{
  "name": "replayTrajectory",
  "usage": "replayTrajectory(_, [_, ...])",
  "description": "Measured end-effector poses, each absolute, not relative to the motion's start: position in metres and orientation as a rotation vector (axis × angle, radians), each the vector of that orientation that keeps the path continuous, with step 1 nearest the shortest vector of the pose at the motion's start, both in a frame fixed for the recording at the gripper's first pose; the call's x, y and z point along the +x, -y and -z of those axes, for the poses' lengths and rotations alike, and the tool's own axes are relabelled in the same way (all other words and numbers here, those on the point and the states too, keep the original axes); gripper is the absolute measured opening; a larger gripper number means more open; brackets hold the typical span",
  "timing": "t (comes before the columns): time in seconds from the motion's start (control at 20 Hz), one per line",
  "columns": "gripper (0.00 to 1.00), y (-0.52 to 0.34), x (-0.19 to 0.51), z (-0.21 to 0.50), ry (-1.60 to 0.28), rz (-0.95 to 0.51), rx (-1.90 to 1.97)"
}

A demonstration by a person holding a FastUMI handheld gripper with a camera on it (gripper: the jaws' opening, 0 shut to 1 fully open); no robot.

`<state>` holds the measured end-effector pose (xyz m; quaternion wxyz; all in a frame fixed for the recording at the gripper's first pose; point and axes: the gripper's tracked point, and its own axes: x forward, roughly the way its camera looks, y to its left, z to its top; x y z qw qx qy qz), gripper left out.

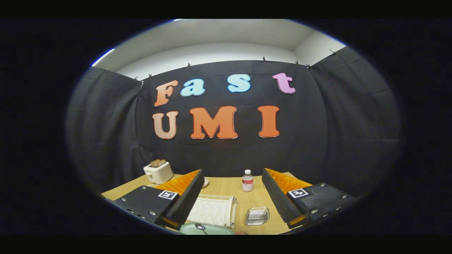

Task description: Take the plate from the dish rack, then take the spoon from the basket and place it into the plate.

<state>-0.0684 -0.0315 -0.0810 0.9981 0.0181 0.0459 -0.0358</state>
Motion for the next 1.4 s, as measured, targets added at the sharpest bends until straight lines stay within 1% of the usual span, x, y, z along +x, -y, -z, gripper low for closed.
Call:
replayTrajectory(0.55, [0.98,0.033,-0.066,0.07,-0.036,0.085,0.027])
replayTrajectory(1.4, [0.98,0.02,-0.063,0.078,-0.065,0.04,0.023])
